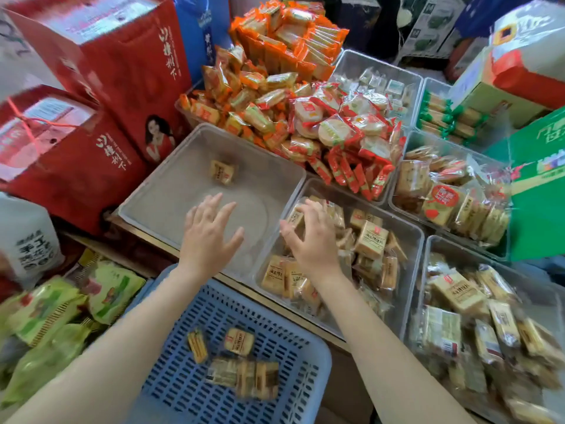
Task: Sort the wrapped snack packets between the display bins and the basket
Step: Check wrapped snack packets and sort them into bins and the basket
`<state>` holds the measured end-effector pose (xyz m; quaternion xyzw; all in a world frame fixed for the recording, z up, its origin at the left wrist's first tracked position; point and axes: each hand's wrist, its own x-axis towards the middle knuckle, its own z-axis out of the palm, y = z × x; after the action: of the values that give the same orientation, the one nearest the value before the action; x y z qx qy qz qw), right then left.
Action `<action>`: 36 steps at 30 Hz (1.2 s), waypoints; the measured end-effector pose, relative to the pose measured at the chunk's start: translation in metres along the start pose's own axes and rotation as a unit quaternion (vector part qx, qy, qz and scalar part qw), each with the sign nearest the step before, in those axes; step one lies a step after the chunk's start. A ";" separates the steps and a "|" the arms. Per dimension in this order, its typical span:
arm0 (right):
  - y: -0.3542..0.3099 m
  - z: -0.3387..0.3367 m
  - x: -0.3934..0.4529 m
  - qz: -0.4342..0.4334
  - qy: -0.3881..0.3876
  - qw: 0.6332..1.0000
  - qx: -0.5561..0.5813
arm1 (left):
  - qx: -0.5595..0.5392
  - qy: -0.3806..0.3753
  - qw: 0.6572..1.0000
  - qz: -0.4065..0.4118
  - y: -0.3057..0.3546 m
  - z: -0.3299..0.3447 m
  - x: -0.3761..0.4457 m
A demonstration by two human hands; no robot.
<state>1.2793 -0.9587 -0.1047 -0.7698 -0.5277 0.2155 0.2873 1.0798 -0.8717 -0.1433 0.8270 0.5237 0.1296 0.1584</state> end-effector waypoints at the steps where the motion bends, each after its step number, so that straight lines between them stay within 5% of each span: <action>1: -0.012 0.011 0.011 -0.007 -0.025 1.000 0.016 | 0.019 0.008 1.000 -0.019 -0.020 -0.004 0.009; 9: -0.068 0.107 0.126 0.048 -0.168 0.984 0.026 | 0.111 -0.008 0.981 -0.156 -0.104 -0.003 0.051; 21: -0.030 0.193 0.230 0.108 -0.108 0.988 0.006 | 0.088 0.049 0.985 -0.143 -0.112 0.005 0.050; 26: -0.030 0.194 0.229 0.121 -0.058 0.991 -0.001 | 0.090 0.032 0.985 -0.145 -0.113 0.007 0.051; 36: -0.063 0.153 0.158 0.087 -0.098 0.989 0.074 | 0.059 -0.012 0.988 -0.143 -0.111 -0.008 0.050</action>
<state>1.1941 -0.7604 -0.1812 -0.7644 -0.4673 0.3522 0.2707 1.0059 -0.7807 -0.1775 0.7533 0.6410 0.0644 0.1325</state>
